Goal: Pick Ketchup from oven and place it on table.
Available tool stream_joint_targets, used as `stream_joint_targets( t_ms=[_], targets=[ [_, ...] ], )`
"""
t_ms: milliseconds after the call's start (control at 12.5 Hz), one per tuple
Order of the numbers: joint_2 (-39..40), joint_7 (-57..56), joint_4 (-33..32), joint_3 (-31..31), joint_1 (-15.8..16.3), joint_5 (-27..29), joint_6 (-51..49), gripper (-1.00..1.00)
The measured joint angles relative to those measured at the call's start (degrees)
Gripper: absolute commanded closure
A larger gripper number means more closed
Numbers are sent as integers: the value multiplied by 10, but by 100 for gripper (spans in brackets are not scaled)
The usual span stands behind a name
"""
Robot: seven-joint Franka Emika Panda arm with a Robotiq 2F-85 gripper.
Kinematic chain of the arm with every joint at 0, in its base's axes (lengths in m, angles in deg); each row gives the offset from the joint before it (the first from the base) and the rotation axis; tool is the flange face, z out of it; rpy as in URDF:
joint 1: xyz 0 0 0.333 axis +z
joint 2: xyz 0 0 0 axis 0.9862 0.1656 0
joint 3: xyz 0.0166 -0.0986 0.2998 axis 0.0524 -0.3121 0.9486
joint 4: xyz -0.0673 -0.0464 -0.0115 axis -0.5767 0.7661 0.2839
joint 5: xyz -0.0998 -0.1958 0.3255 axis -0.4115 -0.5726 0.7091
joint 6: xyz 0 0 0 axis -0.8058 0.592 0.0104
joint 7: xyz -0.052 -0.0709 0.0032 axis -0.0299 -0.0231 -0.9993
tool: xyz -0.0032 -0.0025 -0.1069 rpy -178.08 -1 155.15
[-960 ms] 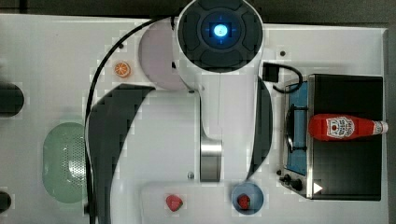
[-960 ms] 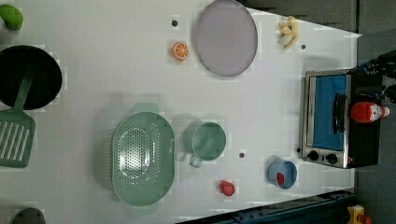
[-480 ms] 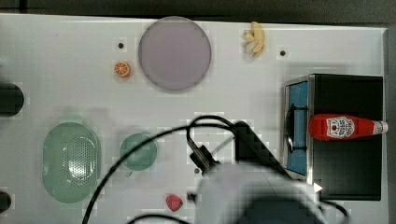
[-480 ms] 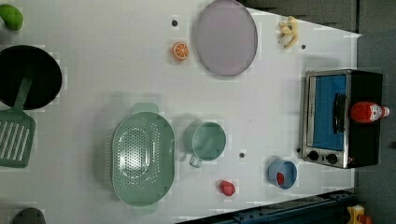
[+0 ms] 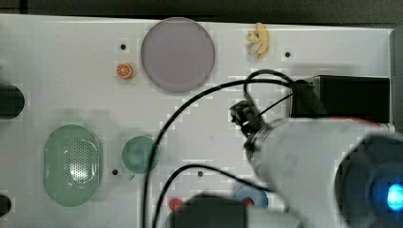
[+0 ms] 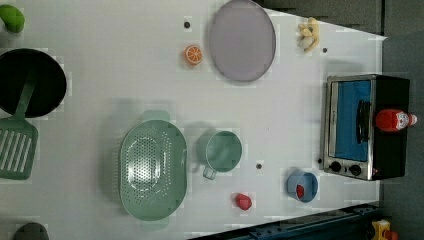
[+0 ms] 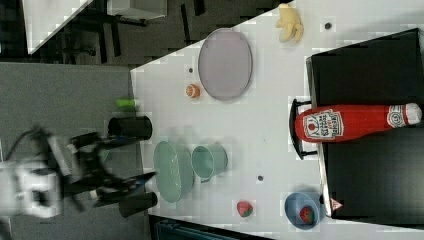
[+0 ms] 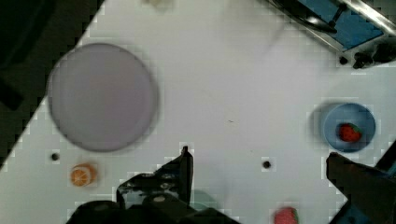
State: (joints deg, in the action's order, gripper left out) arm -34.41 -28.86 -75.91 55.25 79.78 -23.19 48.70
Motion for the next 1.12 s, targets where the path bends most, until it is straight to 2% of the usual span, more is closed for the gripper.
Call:
stream_joint_targets(
  t_ms=[240,320,560,640,880,1040,1120],
  targets=[
    [58,0,-8,-77,-4,0,33,-100],
    [79,0,-11,-107,-7,-14,62,-100],
    [161,1,-6,-196,-13,-11,162,-100],
    [201,1,-7,-228,-34,-12,188,-100],
    [247,1,17,-242,-56,-7,222,-100],
    [276,1,40,-249,-54,59,227,-100],
    [294,1,46,-252,-54,59,237,-100]
  ],
)
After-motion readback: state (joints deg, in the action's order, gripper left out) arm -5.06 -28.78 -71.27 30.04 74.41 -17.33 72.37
